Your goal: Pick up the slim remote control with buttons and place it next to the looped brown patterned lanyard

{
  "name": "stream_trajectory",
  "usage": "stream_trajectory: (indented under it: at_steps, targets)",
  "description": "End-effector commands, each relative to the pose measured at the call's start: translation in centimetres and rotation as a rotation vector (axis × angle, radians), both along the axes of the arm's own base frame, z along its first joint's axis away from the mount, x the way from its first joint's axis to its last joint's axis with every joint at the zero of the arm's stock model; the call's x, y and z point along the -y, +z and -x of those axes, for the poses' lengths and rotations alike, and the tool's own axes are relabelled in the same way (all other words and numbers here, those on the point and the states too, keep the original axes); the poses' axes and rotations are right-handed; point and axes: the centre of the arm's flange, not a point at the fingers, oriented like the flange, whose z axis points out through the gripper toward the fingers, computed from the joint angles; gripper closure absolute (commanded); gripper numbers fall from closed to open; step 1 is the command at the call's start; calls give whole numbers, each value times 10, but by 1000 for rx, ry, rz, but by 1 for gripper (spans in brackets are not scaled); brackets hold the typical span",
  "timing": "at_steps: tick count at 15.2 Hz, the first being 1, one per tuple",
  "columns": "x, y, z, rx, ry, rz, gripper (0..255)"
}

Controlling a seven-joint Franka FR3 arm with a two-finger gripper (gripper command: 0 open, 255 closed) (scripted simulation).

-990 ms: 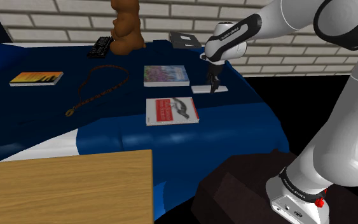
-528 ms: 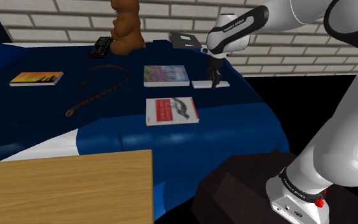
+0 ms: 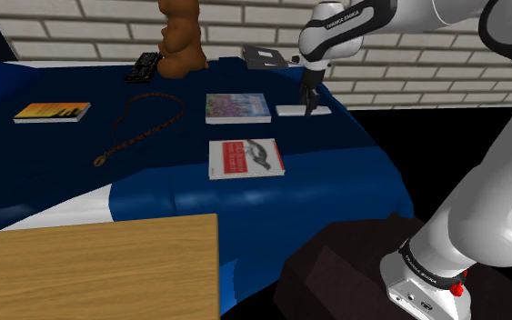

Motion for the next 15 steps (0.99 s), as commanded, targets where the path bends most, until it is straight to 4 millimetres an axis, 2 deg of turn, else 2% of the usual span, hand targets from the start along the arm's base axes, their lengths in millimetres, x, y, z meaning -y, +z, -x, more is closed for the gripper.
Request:
stream_trajectory:
  at_steps: [1, 3, 15]
  targets:
    - [0, 11, 0, 0, 0, 0, 255]
    - [0, 18, 0, 0, 0, 0, 255]
    - [-159, 19, -9, 0, 0, 0, 255]
